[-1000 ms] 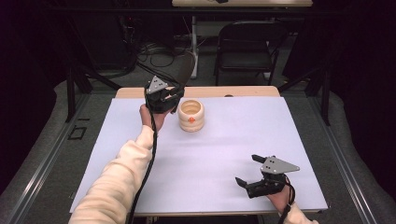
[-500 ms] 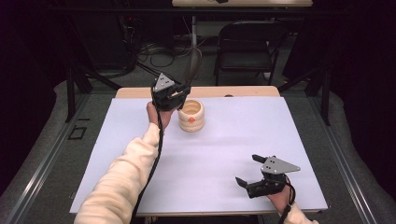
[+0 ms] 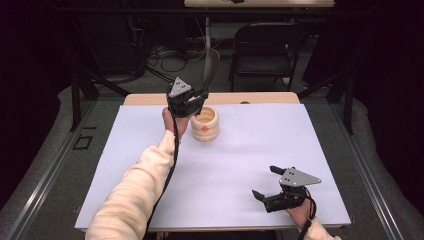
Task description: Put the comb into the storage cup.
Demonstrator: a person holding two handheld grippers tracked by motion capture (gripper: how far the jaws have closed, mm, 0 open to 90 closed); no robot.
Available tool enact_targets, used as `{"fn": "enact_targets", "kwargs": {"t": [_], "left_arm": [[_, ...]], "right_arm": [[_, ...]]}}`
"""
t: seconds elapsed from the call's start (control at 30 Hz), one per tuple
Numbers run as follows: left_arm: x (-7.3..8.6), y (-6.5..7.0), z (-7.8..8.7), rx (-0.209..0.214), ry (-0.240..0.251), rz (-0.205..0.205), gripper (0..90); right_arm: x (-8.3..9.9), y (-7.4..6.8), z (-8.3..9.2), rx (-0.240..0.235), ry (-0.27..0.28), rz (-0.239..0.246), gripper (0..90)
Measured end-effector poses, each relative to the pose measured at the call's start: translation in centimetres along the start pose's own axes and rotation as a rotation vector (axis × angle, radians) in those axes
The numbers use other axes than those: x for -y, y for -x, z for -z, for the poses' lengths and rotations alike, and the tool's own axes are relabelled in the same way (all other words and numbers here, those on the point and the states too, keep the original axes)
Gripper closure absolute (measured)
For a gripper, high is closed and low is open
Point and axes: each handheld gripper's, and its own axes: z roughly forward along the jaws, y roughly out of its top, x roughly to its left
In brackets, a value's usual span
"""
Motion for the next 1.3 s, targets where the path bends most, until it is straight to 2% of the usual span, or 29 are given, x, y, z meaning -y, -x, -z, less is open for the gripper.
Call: {"fn": "enact_targets", "kwargs": {"t": [0.23,0.8,1.3], "left_arm": [[0.1,-0.4,-0.4,-0.010,0.013,0.004,73.0],[0.6,-0.5,-1.7,0.001,0.048,0.020,73.0],[2.2,-0.7,-2.7,0.007,0.018,0.036,73.0]], "right_arm": [[0.0,-0.1,0.1,0.000,0.001,-0.003,0.0],[0.0,0.0,0.1,0.002,0.001,-0.003,0.0],[0.0,0.0,0.1,0.001,0.000,0.001,0.0]]}}
